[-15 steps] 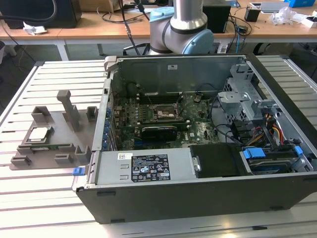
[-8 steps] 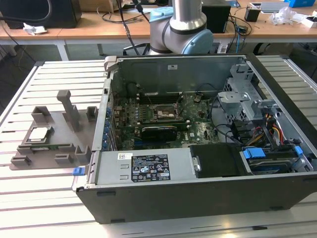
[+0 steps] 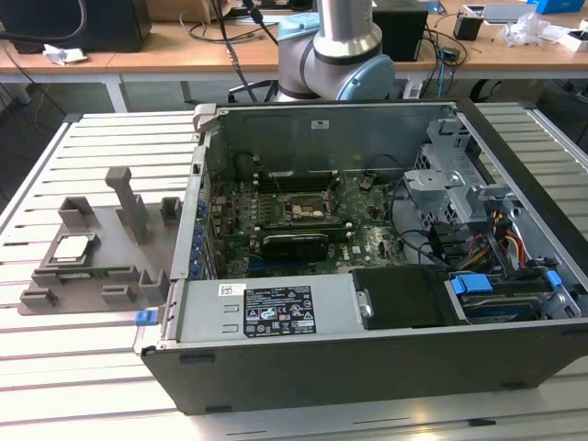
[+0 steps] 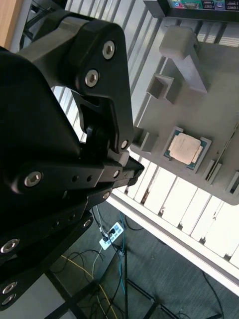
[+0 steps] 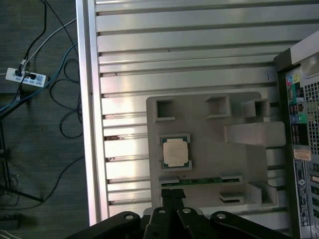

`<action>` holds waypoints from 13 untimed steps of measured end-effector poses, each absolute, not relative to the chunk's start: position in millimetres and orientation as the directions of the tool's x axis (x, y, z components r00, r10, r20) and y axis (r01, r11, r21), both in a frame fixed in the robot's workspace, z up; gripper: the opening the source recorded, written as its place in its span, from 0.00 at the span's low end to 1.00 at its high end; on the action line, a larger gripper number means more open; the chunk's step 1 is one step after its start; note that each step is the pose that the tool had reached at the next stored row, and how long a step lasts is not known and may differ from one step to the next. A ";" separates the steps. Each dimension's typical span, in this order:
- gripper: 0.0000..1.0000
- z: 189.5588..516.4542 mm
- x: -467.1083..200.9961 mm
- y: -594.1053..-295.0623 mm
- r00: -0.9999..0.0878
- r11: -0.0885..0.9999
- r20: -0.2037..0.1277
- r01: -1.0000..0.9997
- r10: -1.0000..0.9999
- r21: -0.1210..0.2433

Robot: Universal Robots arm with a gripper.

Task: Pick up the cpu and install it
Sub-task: 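Reach for the cpu, then pick up the cpu and move it towards the insertion slot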

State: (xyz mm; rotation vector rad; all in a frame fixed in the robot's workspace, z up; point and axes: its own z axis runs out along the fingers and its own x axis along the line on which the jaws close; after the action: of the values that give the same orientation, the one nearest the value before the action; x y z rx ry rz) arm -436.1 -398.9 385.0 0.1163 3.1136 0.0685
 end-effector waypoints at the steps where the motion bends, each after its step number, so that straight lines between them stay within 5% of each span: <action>1: 0.11 385.0 -436.3 -398.9 -0.997 0.996 -0.023 0.074 0.075 0.045; 13: 0.11 385.0 -436.8 -398.8 -0.997 0.996 -0.023 0.074 0.075 0.045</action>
State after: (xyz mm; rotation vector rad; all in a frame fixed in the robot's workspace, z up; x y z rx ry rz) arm -436.8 -398.8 385.0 0.1166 3.1137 0.0685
